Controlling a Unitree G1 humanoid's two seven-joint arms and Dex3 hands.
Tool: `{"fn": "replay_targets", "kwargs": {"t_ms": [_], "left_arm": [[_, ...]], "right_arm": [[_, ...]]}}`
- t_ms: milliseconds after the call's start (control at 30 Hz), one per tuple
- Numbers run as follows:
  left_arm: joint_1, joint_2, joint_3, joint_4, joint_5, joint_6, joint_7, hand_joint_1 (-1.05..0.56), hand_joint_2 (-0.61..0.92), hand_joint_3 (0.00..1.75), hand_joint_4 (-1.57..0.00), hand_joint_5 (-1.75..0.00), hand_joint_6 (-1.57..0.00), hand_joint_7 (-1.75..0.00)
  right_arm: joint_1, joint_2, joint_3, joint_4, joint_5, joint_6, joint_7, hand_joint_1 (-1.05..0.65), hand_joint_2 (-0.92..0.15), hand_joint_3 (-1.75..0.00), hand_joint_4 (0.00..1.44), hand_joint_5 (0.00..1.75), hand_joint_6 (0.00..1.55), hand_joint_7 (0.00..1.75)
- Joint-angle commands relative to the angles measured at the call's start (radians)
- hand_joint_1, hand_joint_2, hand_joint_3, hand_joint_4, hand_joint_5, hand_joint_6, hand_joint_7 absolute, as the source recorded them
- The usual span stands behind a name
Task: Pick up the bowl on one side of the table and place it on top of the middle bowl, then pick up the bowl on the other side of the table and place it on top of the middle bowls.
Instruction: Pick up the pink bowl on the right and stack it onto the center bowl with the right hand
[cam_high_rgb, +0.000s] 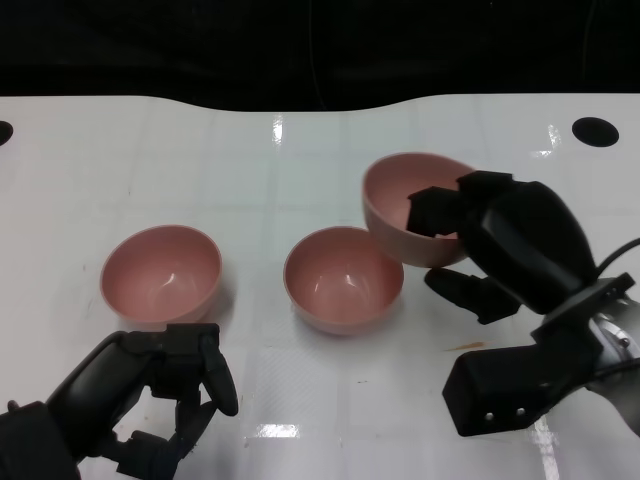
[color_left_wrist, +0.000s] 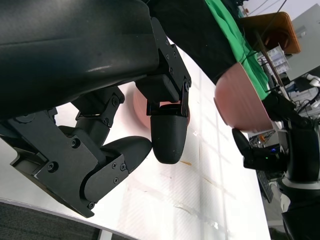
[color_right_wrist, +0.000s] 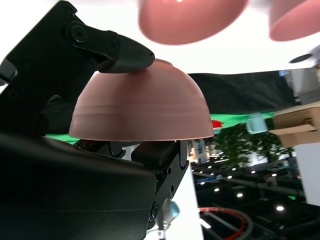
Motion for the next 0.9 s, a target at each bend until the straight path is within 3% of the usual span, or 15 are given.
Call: {"fn": "replay_targets", "kwargs": {"t_ms": [33, 300, 500, 833, 867, 900], "left_arm": [[-0.002, 0.009, 0.003, -0.006, 0.001, 0.008, 0.001, -0.17, 0.35, 1.41, -0.90, -1.70, -0.85, -1.45], [-0.002, 0.008, 0.002, -0.003, 0.004, 0.003, 0.003, -0.15, 0.34, 1.44, -0.90, -1.72, -0.84, -1.46], [-0.003, 0.007, -0.001, 0.007, 0.005, -0.011, 0.000, -0.15, 0.34, 1.43, -0.89, -1.72, -0.84, -1.46], [0.004, 0.005, -0.005, -0.007, 0.002, -0.002, -0.001, -0.16, 0.36, 1.41, -0.90, -1.70, -0.85, -1.44], [0.004, 0.005, -0.005, -0.006, 0.003, -0.004, 0.001, -0.16, 0.35, 1.42, -0.91, -1.70, -0.85, -1.44], [0.003, 0.004, -0.005, -0.004, 0.005, -0.008, 0.001, -0.16, 0.35, 1.42, -0.91, -1.70, -0.85, -1.44]], "right_arm": [[-0.039, 0.024, 0.000, -0.011, 0.012, 0.000, 0.032, -0.25, -0.33, -1.38, 1.01, 1.75, 0.82, 1.66], [-0.109, 0.098, 0.057, 0.096, -0.018, -0.011, 0.051, -0.23, -0.31, -1.40, 0.98, 1.75, 0.79, 1.72], [-0.166, 0.143, 0.100, 0.239, -0.058, -0.040, -0.014, -0.24, -0.28, -1.39, 1.02, 1.75, 0.80, 1.75], [-0.235, 0.177, 0.163, 0.419, -0.103, -0.017, -0.035, -0.18, -0.30, -1.12, 0.96, 1.75, 0.73, 1.74], [-0.238, 0.177, 0.167, 0.428, -0.105, -0.013, -0.034, -0.18, -0.36, -0.98, 0.94, 1.75, 0.79, 1.50], [-0.241, 0.176, 0.169, 0.437, -0.103, -0.010, -0.020, -0.18, -0.38, -0.93, 0.93, 1.75, 0.81, 1.43]]}}
